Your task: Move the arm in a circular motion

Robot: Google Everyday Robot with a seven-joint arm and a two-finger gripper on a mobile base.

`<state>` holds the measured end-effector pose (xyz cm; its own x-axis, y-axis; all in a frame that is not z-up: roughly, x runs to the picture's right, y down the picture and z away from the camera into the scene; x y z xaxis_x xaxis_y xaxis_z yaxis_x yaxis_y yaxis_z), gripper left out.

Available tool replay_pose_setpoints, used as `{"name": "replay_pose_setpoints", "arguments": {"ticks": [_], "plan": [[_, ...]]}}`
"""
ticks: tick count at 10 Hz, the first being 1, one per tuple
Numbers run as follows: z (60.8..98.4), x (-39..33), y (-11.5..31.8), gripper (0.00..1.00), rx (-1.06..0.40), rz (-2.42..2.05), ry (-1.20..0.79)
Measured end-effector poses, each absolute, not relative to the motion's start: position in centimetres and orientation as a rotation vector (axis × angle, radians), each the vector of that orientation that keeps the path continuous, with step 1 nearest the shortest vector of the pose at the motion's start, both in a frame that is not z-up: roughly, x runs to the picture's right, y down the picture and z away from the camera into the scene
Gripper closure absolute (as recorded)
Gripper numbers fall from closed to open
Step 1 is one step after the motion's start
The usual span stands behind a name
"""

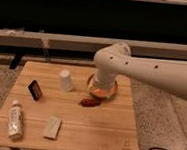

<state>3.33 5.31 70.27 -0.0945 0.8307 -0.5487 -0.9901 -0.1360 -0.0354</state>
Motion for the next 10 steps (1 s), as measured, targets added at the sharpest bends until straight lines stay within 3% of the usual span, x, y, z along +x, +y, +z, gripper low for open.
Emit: {"name": "replay_pose_setpoints", "arguments": {"ticks": [10], "plan": [[74.9,0.3,0.5,0.35,-0.513,1.577,0.388]]}}
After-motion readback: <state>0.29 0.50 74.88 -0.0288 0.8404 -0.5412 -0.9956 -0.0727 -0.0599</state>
